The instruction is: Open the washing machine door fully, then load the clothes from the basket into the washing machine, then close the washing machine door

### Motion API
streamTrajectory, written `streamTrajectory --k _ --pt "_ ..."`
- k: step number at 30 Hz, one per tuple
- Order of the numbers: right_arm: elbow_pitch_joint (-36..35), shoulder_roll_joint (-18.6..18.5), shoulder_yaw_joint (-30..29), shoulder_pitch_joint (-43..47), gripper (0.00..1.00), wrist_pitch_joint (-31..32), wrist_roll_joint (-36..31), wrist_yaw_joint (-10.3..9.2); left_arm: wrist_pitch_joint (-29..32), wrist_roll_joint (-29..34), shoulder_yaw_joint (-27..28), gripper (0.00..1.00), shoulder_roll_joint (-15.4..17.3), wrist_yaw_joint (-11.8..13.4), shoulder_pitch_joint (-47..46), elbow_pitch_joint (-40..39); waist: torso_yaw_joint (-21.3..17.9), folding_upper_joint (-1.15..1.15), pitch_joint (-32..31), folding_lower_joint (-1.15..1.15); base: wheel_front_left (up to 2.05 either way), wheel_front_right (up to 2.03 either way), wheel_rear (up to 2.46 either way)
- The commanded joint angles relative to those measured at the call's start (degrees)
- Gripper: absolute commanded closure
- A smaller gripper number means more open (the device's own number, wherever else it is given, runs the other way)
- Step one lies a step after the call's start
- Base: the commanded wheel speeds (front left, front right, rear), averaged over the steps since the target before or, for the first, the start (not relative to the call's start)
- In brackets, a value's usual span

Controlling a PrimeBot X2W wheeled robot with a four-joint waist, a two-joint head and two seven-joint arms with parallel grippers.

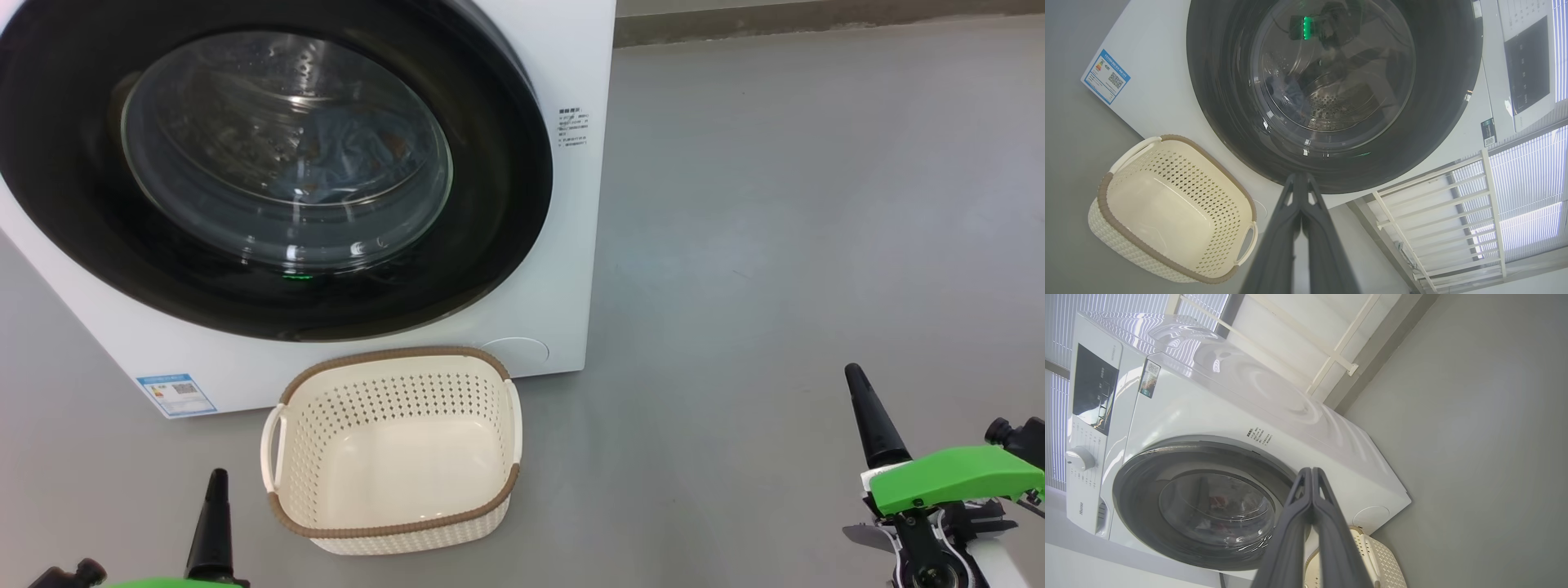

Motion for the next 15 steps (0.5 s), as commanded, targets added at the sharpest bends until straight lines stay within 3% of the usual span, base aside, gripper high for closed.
streamTrajectory --k 1,15 --pt "-1.8 -0.1 0.1 -0.3 1.0 0.3 1.3 0.06 0.4 -1.1 1.5 1.0 0.6 -0.1 -2.6 -1.5 0.0 0.0 0.0 0.0 0.0 0.0 0.0" --pt "-2.2 1.1 -2.1 0.2 1.0 2.7 8.1 0.04 2.7 -8.0 2.7 1.0 0.0 -0.2 -3.0 -1.6 0.2 0.0 -0.1 0.0 0.0 0.0 0.0"
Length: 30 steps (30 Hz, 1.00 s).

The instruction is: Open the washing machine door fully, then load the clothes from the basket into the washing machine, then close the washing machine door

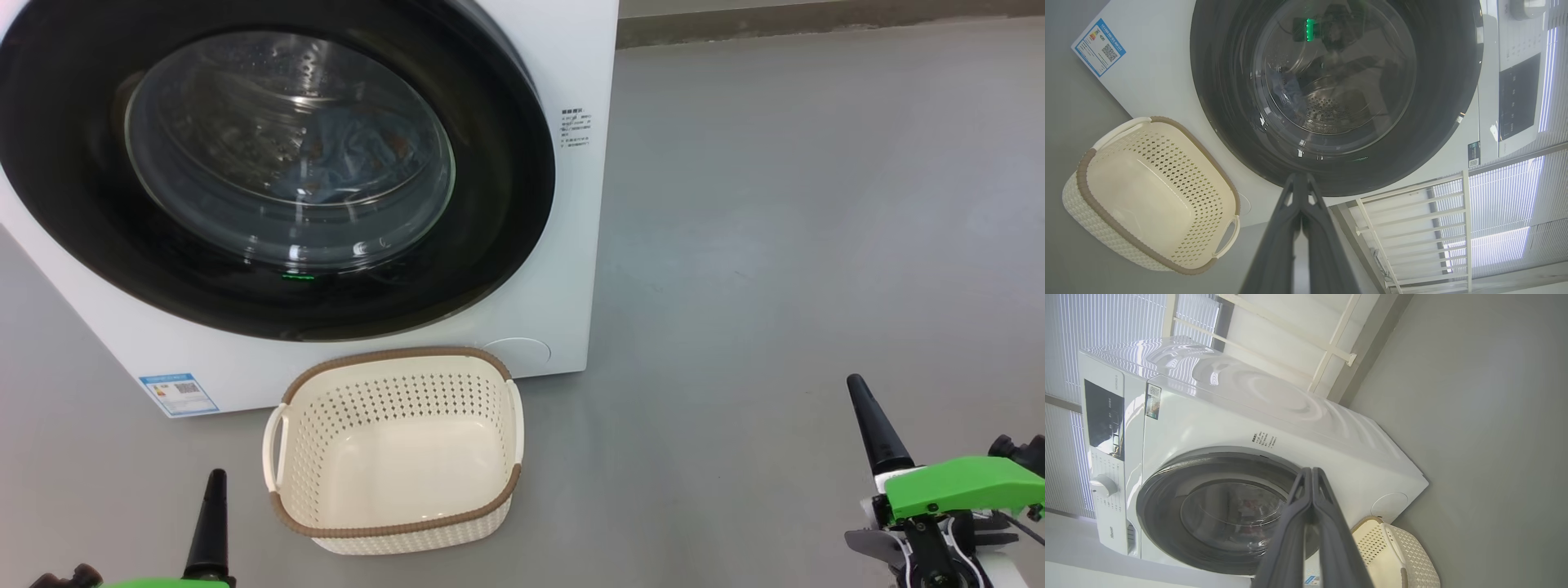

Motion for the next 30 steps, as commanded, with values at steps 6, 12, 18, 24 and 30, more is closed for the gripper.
streamTrajectory --k 6,12,18,24,30 --pt "-2.0 0.0 -1.0 -0.8 1.0 1.3 4.9 0.05 1.5 -4.1 2.1 1.0 0.1 -0.2 -2.9 -1.6 0.1 0.0 0.0 0.0 0.0 0.0 0.0" --pt "-2.2 0.6 -1.9 -0.6 1.0 2.4 7.9 0.04 2.5 -7.0 2.6 1.0 -0.2 -0.2 -3.1 -1.6 0.2 0.0 -0.1 0.0 0.0 0.0 0.0" --pt "-2.4 1.1 -2.9 -0.4 1.0 3.4 10.8 0.03 3.5 -10.0 3.1 1.0 -0.5 -0.2 -3.2 -1.6 0.3 0.0 -0.1 0.0 0.0 0.0 0.0" --pt "-2.6 1.6 -3.8 -0.2 1.0 4.4 13.7 0.03 4.5 -12.9 3.5 1.0 -0.7 -0.2 -3.4 -1.7 0.4 0.0 -0.2 0.0 0.0 0.0 0.0" --pt "-2.7 2.0 -4.6 0.0 1.0 5.3 16.2 0.02 5.3 -15.4 4.0 1.0 -1.0 -0.2 -3.5 -1.7 0.4 0.0 -0.2 0.0 0.0 0.0 0.0"
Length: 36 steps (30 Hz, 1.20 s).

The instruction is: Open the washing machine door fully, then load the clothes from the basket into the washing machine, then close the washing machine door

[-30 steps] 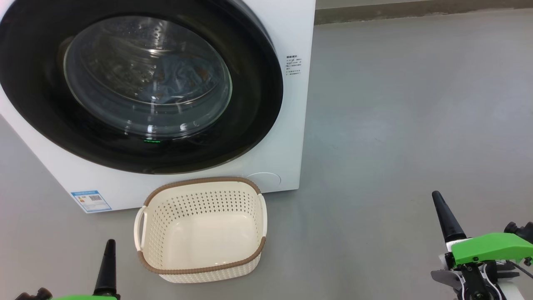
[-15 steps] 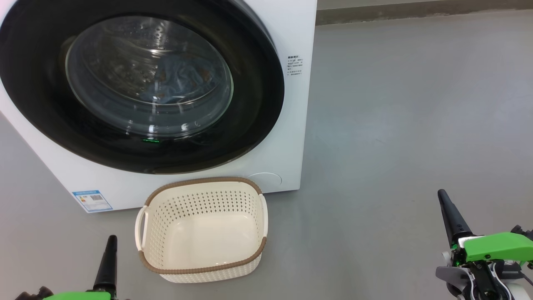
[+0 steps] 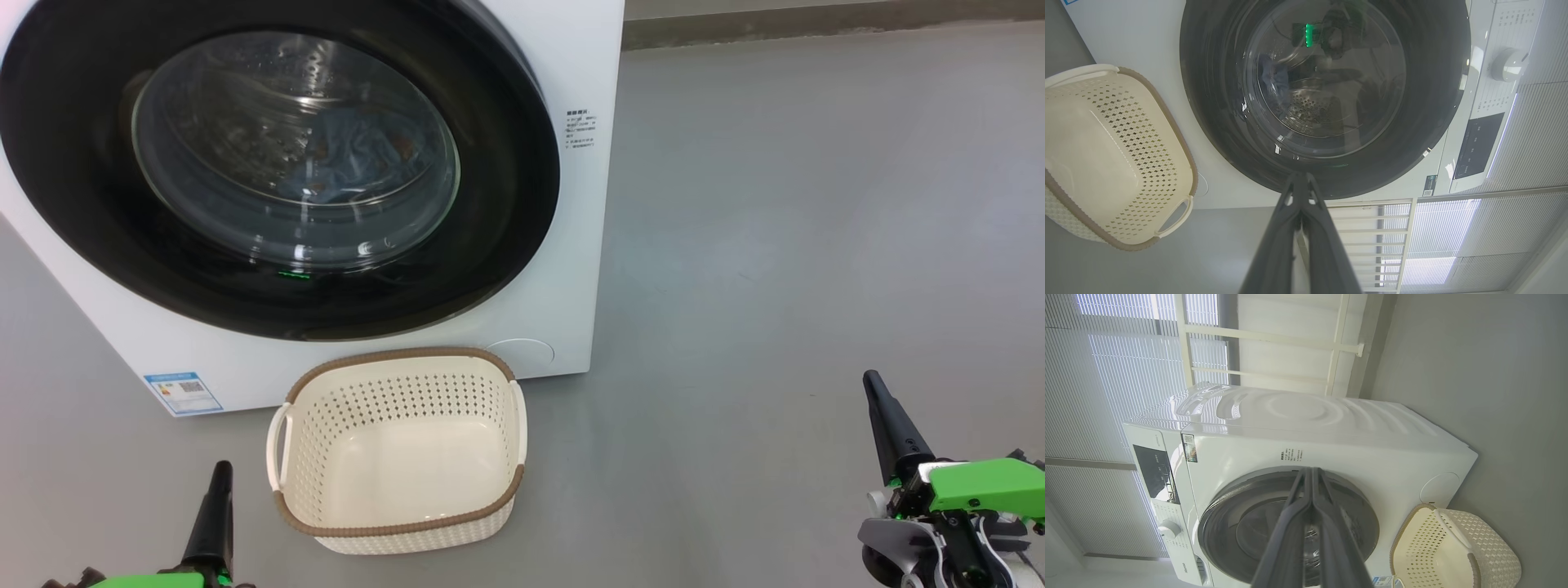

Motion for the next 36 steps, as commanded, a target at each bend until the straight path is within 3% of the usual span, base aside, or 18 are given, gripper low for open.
streamTrajectory --k 1,7,36 --pt "-1.9 0.0 0.6 -0.1 1.0 0.7 1.7 0.03 0.5 -1.3 2.0 1.0 0.6 -0.2 -2.5 -1.6 0.0 0.0 0.0 0.0 0.0 0.0 0.0" --pt "-2.0 0.5 -0.3 0.1 1.0 1.7 4.5 0.02 1.4 -4.0 2.5 1.0 0.3 -0.2 -2.6 -1.6 0.1 0.0 0.0 0.0 0.0 0.0 0.0" --pt "-2.0 0.5 -0.5 0.0 1.0 1.8 4.3 0.02 1.4 -4.1 2.5 1.0 0.3 -0.2 -2.6 -1.6 0.1 0.0 0.0 0.0 0.0 0.0 0.0"
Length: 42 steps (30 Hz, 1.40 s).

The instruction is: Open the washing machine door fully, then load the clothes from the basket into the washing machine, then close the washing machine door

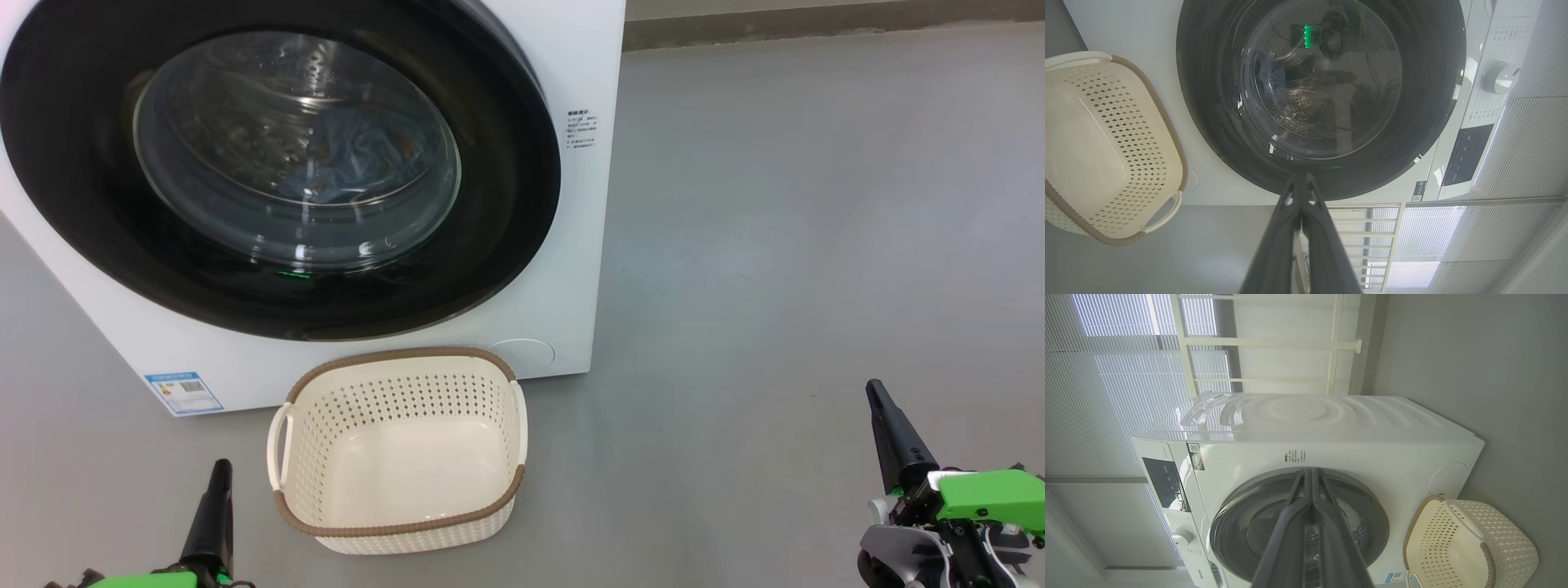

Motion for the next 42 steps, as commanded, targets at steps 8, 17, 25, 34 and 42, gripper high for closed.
streamTrajectory --k 8,17,25,34,42 --pt "-1.7 -0.5 1.1 -1.0 1.0 0.3 0.0 0.1 0.4 -0.4 1.9 1.0 0.5 -0.2 -2.5 -1.6 0.0 0.0 0.0 0.0 0.0 0.0 0.0" --pt "-1.7 -0.5 1.0 -1.0 1.0 0.4 0.0 0.1 0.4 -0.4 1.9 1.0 0.5 -0.2 -2.5 -1.6 0.0 0.0 0.0 0.0 0.0 0.0 0.0" --pt "-1.7 -0.5 1.0 -1.0 1.0 0.4 0.0 0.1 0.4 -0.4 1.9 1.0 0.5 -0.2 -2.5 -1.6 0.0 0.0 0.0 0.0 0.0 0.0 0.0" --pt "-1.7 -0.4 1.0 -1.0 1.0 0.4 0.0 0.1 0.4 -0.4 1.9 1.0 0.5 -0.2 -2.5 -1.6 0.0 0.0 0.0 0.0 0.0 0.0 0.0" --pt "-1.7 -0.4 1.0 -1.0 1.0 0.4 0.0 0.1 0.4 -0.5 1.9 1.0 0.5 -0.2 -2.5 -1.6 0.0 0.0 0.0 0.0 0.0 0.0 0.0"
